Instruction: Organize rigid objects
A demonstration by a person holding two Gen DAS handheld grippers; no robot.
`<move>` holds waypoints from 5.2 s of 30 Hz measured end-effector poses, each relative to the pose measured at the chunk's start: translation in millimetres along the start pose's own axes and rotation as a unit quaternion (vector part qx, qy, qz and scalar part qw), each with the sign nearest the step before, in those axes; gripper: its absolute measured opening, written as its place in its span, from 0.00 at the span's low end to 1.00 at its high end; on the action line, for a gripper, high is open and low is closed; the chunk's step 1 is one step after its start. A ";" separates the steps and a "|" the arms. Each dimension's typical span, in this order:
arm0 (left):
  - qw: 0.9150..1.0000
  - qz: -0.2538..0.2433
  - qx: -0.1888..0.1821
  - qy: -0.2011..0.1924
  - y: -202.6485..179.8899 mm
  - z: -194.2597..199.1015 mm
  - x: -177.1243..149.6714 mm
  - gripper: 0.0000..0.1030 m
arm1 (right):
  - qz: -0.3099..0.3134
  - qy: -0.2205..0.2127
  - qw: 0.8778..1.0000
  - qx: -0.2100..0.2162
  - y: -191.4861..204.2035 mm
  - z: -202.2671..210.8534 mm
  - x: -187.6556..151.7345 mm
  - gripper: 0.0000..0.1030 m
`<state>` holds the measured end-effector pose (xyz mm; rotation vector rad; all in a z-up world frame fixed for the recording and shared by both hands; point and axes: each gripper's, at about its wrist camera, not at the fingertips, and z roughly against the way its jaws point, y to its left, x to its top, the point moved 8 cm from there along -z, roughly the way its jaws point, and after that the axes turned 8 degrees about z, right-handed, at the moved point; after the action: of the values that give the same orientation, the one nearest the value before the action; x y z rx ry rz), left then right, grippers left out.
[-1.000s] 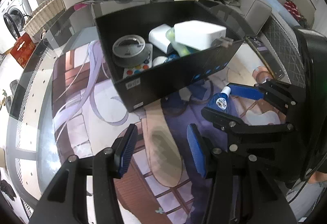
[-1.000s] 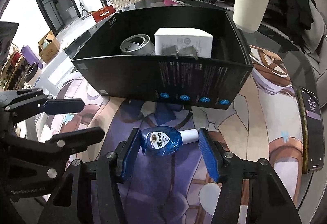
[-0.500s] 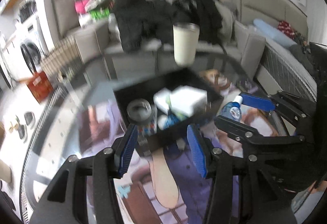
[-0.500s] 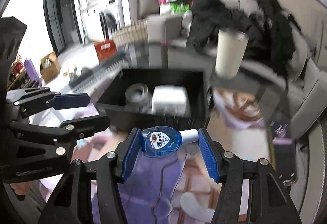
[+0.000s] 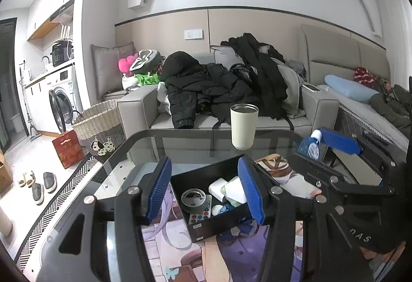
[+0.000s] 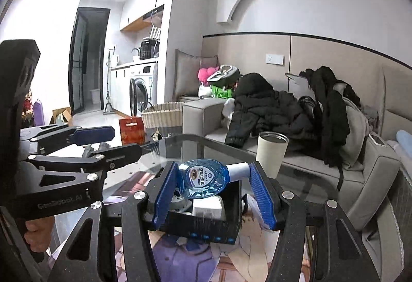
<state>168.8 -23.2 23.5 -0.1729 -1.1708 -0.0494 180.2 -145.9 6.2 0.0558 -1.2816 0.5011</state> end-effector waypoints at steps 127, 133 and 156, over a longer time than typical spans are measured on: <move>0.995 0.066 0.080 0.000 33.8 22.3 -62.5 1.00 | -0.059 0.056 0.997 -0.008 17.2 8.8 -47.3 0.95; 0.995 0.069 0.078 0.006 32.5 20.1 -63.9 1.00 | -0.058 0.057 0.997 -0.007 15.5 8.7 -49.3 0.95; 0.995 0.070 0.075 0.016 29.6 18.3 -68.1 1.00 | -0.058 0.067 0.996 -0.002 17.5 10.0 -54.9 0.95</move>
<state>129.4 5.5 -35.5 -0.1203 -1.1239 0.1575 153.8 -151.3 -45.6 0.0909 -1.1418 0.3953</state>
